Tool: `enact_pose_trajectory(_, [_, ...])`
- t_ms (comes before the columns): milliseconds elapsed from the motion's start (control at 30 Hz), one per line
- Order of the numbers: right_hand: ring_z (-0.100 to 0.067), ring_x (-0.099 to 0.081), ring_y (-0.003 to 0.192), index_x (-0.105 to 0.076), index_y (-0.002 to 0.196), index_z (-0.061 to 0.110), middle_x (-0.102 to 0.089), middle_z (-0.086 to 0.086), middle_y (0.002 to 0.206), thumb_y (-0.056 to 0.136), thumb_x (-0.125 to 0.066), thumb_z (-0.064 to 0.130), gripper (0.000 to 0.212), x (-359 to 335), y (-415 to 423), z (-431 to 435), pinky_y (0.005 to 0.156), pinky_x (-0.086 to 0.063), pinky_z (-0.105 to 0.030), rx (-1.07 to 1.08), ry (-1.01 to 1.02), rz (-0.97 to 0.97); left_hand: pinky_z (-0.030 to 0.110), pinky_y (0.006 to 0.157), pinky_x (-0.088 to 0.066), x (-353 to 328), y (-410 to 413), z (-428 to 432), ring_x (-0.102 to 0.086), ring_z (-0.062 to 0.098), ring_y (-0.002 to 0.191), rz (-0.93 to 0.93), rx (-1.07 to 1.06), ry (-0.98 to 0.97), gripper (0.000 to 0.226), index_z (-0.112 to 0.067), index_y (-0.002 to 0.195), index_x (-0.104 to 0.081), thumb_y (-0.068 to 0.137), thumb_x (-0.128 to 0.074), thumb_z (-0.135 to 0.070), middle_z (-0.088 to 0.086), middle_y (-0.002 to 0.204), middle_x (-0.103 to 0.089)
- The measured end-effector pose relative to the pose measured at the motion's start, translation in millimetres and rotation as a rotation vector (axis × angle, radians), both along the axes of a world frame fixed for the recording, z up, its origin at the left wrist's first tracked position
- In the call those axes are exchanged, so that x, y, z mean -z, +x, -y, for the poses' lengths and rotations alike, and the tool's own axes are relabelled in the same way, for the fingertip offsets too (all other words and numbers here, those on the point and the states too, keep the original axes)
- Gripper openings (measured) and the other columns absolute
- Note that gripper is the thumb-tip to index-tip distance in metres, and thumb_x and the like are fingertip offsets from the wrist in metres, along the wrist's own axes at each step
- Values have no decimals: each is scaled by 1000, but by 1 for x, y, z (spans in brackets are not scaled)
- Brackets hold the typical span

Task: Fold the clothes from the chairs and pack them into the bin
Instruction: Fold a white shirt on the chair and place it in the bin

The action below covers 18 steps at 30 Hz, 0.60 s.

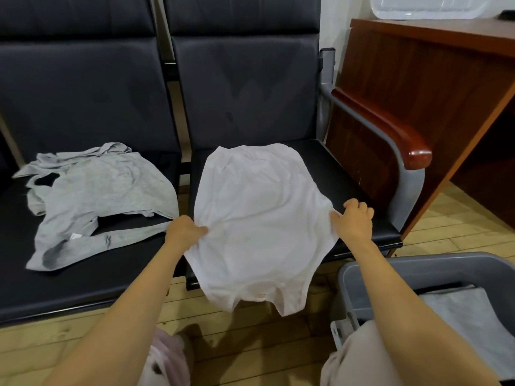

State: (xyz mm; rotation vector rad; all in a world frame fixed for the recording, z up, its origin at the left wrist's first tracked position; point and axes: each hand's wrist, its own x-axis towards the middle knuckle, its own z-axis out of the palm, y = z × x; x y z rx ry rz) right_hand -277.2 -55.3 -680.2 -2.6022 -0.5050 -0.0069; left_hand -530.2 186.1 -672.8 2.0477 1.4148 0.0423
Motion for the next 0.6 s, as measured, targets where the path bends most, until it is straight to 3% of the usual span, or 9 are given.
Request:
enact_pose_trajectory(33, [-35, -41, 118, -51, 119, 4, -50, -18, 124, 94, -57, 28, 36, 3, 1, -1, 92, -41, -42, -8, -38, -11, 39, 81, -49, -2, -3, -1, -60, 32, 95, 72, -13, -85, 29, -1, 88, -57, 87, -69, -28, 15, 103, -61])
enact_pose_trajectory(100, [-35, -48, 112, -55, 109, 5, -56, -17, 115, 95, -55, 25, 25, 6, 2, -4, 90, -44, -44, 7, 5, -39, 35, 74, -49, -8, -6, 2, -59, 26, 88, 325, -109, -295, 21, 1, 95, -59, 88, -68, -17, 13, 101, -62])
enact_pose_trajectory(233, [-30, -56, 86, -40, 98, 8, -55, -16, 94, 99, -48, 13, 9, -1, 0, -2, 76, -48, -40, 91, 466, -215, 34, 74, -50, -23, -12, 1, -62, 26, 94, 855, -285, -667, 9, -3, 99, -63, 92, -61, -7, 13, 108, -65])
enact_pose_trajectory(333, [-26, -52, 81, -40, 105, 6, -50, -12, 91, 98, -45, 7, 9, -5, -3, 5, 79, -49, -43, 58, 471, -230, 35, 78, -51, -23, -15, -3, -62, 26, 102, 815, -300, -798, 29, -1, 118, -60, 92, -62, -13, 14, 113, -66])
enact_pose_trajectory(467, [-27, -52, 87, -43, 117, 7, -49, -12, 103, 94, -43, -1, 24, -5, -4, 1, 71, -42, -34, -63, 279, -230, 37, 85, -48, -17, -18, -3, -60, 26, 96, 775, -372, -762, 40, 5, 130, -50, 91, -59, 0, 17, 121, -60])
enact_pose_trajectory(600, [-24, -52, 87, -45, 116, 6, -51, -11, 100, 97, -49, 12, 20, -4, -3, -4, 74, -42, -33, -53, 210, -305, 35, 85, -46, -15, -22, -5, -58, 27, 102, 742, -389, -673, 44, 7, 125, -54, 83, -68, 2, 17, 124, -60])
